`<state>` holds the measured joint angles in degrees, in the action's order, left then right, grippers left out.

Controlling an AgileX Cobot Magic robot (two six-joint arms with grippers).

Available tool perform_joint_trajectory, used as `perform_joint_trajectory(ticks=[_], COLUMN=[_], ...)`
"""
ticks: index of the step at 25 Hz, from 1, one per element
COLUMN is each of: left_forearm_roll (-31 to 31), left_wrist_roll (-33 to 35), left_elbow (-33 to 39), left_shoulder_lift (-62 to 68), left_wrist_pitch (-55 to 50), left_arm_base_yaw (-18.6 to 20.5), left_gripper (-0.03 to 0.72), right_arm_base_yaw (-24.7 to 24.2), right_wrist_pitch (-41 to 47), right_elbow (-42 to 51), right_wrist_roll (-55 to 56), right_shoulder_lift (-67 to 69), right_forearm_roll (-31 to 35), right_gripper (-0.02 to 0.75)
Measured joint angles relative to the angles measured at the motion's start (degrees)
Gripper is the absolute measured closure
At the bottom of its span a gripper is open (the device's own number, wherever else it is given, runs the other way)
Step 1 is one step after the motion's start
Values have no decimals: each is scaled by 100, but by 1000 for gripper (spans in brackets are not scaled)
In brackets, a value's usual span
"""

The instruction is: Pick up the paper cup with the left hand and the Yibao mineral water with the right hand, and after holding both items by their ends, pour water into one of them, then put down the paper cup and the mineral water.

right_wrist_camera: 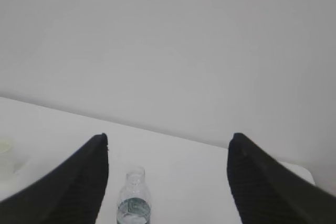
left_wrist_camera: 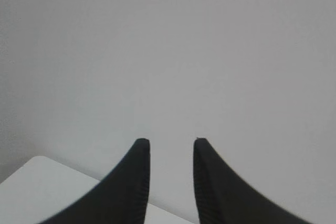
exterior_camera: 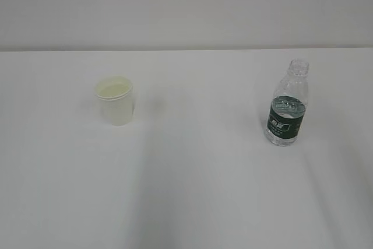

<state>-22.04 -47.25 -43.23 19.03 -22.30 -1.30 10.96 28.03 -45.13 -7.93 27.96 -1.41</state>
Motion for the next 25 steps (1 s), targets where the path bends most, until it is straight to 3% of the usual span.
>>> perform_joint_trajectory(ticks=[7,14,25], left_forearm_roll=[166,973,2204], left_wrist_roll=[439,1543,2960], left_elbow=[0,-41,-45], left_shoulder_lift=[-352,-605,-1040], left_wrist_pitch=[-780,-1252,-2444], left_arm_base_yaw=[0,0,0], left_gripper=[484,484,484], right_arm_base_yaw=[0,0,0], right_wrist_pitch=[777,1434,2546], right_elbow=[-4,-4,-13], right_wrist_roll=[187,401,494], right_shoulder_lift=[-624,-1138,-1869], right_forearm_roll=[-342,-706,-759], right_gripper=[203,204,206])
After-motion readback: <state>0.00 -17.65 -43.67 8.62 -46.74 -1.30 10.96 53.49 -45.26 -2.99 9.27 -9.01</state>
